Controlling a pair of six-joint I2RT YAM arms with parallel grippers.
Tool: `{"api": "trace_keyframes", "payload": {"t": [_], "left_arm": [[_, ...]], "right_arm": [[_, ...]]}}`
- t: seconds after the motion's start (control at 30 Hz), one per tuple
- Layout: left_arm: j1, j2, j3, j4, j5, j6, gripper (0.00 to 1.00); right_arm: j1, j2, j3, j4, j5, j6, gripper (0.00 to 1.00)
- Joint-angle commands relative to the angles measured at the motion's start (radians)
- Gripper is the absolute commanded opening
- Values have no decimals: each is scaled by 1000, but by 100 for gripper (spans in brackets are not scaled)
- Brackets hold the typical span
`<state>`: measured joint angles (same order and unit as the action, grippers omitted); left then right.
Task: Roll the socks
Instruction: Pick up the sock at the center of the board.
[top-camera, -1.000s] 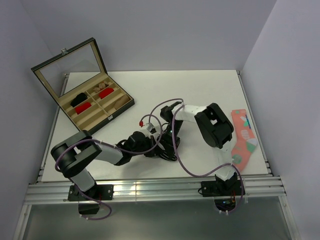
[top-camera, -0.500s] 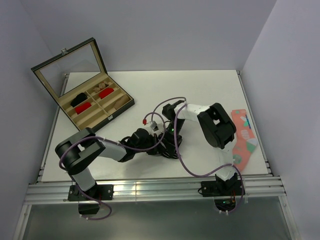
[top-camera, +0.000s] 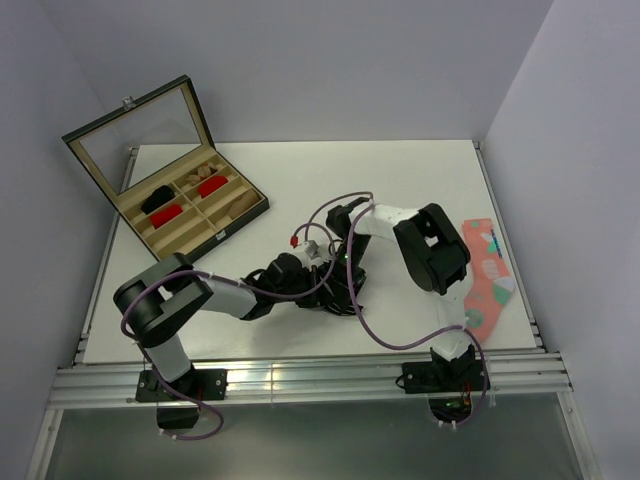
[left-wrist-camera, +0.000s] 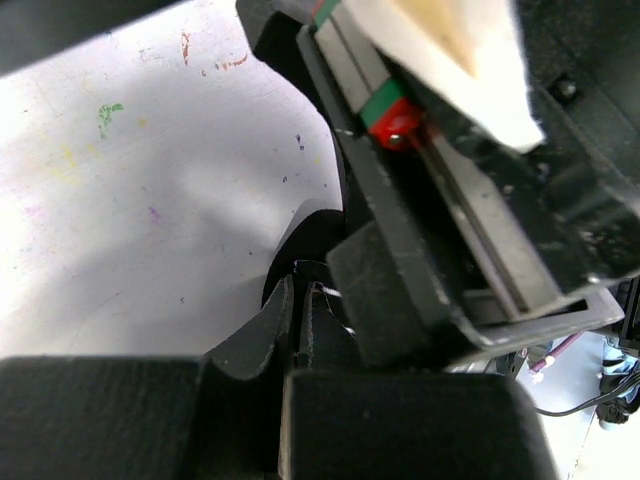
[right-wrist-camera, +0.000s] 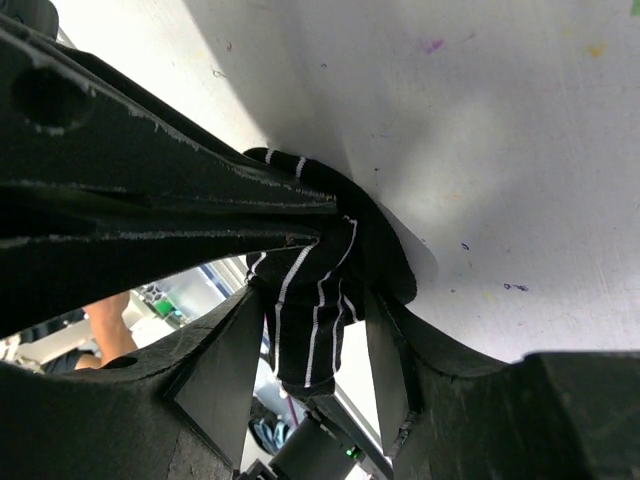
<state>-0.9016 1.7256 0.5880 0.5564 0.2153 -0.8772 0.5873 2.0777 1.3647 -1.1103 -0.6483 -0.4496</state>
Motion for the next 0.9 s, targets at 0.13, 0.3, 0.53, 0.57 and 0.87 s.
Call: {"api": "trace_keyframes", "payload": {"t": [0.13, 0.3, 0.53, 0.57, 0.87], "left_arm": [[-26, 81, 1, -202, 35, 43, 0], [-26, 78, -2, -181, 33, 29, 0], [-26, 10, -46, -104, 1, 4, 7], [-26, -4, -59, -93, -20, -8, 10], [-25, -216, -169, -21, -149, -37, 37]], "right_arm": [[16, 51, 57, 204, -11, -49, 50], [14, 70, 62, 185, -20, -40, 31], [6, 84, 48, 199, -19, -18, 12], [0, 88, 45, 205, -19, -12, 10], [-14, 96, 37, 233, -1, 38, 4]]}}
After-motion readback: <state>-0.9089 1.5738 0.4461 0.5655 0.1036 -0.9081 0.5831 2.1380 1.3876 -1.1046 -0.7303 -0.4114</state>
